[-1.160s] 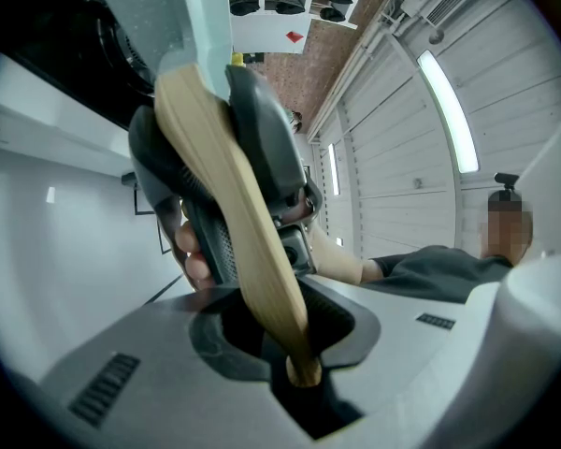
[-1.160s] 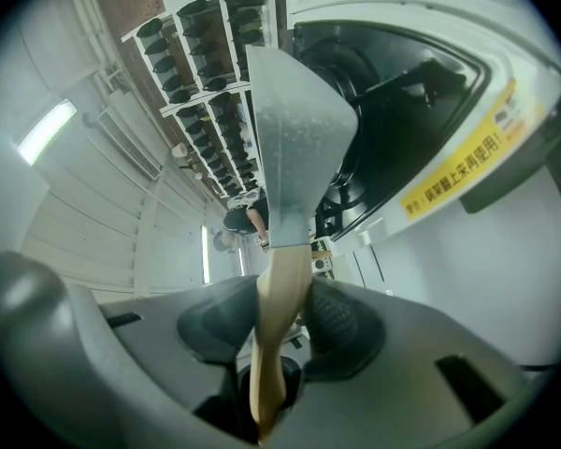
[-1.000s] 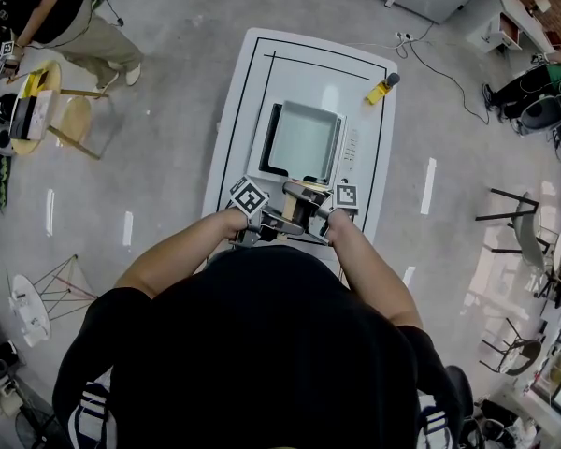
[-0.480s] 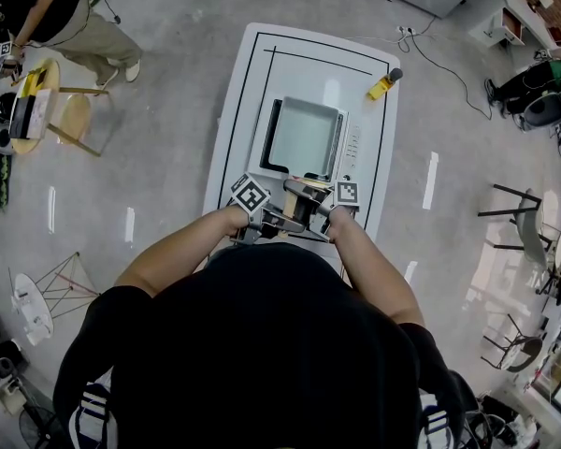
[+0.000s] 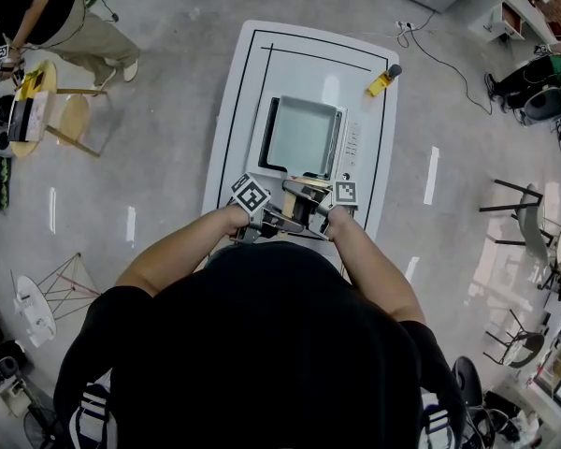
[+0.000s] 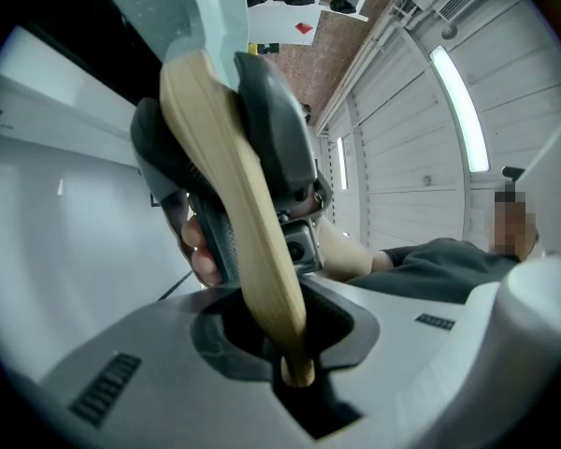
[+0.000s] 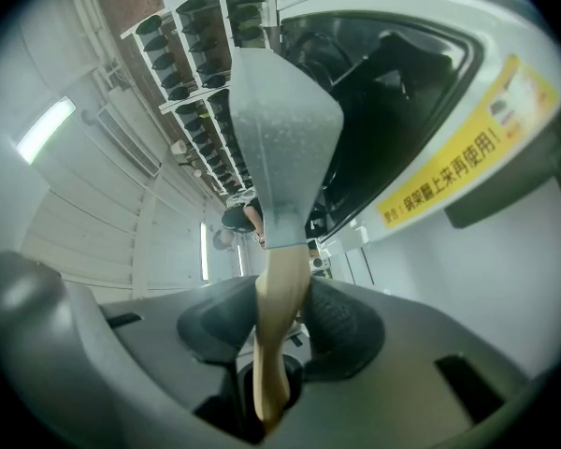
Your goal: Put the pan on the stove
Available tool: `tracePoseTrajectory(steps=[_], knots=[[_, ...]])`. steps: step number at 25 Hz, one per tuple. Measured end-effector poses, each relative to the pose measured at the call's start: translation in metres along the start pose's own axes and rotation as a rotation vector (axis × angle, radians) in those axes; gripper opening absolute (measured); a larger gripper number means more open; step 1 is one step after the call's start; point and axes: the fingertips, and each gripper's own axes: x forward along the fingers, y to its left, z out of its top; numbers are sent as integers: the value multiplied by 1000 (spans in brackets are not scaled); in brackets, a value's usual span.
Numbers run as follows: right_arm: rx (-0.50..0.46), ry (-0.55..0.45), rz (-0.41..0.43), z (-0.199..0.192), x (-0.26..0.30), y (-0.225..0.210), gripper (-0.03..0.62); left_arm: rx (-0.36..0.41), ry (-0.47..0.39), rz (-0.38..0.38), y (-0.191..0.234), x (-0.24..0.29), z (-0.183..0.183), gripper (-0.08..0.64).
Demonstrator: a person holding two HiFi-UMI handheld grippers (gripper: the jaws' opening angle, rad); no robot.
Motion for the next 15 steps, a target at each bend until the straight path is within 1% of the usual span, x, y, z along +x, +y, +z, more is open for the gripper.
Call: tracePoseTrajectory(steps=[15], knots=[[5, -2, 18, 0, 3, 1, 138, -14, 14, -5, 2, -3, -2, 69]])
